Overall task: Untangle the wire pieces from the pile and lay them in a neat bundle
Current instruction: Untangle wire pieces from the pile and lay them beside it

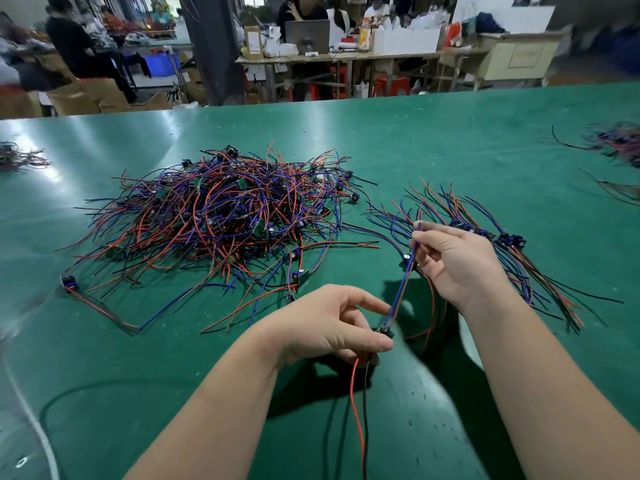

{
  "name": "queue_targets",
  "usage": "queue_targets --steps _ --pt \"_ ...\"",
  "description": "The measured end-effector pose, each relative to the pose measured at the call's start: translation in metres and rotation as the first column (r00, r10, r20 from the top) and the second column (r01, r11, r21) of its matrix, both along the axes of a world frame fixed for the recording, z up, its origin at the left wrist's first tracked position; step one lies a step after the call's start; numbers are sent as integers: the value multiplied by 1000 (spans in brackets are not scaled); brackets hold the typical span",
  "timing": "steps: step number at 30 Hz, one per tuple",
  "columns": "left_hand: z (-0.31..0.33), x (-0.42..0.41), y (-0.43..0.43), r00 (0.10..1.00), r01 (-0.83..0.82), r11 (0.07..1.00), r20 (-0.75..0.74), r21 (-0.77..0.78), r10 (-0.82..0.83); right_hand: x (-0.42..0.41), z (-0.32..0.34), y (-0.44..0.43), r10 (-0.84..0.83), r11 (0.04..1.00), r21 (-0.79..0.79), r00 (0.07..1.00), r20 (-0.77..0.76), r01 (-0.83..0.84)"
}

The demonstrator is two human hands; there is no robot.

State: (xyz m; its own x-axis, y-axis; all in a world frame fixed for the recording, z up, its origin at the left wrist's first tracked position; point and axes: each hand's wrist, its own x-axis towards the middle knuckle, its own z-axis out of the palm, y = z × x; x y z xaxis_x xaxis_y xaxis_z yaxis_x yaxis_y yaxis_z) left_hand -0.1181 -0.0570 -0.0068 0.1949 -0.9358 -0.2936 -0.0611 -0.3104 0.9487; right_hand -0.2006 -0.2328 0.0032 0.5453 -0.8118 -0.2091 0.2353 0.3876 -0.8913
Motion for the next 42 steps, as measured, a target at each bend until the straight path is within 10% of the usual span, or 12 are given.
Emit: queue_targets --steps 8,15,19,29,33,38,42 --pt "-3 5 7 994 52 994 -88 -97 -61 -2 4 -2 -27 1000 0 998 50 27" --pt "3 8 -8 821 -494 802 -483 -336 303 -5 -2 8 379 909 -117 909 -171 -401" --pt "0 4 -12 826 -555 654 -251 -514 504 -4 0 25 604 769 -169 787 -126 -617" --pt "-11 -2 -14 689 -438 610 189 -660 700 2 1 34 522 843 -173 852 38 -509" --pt "-9 2 -13 776 -377 689 195 -619 600 1 3 28 453 882 -169 890 47 -440" --pt "-1 0 -16 824 -566 755 -250 -331 508 1 1 22 394 904 -185 919 11 -385" --pt "-5 -5 -17 818 -560 808 -278 -186 503 3 -4 25 412 840 -324 900 -139 -435"
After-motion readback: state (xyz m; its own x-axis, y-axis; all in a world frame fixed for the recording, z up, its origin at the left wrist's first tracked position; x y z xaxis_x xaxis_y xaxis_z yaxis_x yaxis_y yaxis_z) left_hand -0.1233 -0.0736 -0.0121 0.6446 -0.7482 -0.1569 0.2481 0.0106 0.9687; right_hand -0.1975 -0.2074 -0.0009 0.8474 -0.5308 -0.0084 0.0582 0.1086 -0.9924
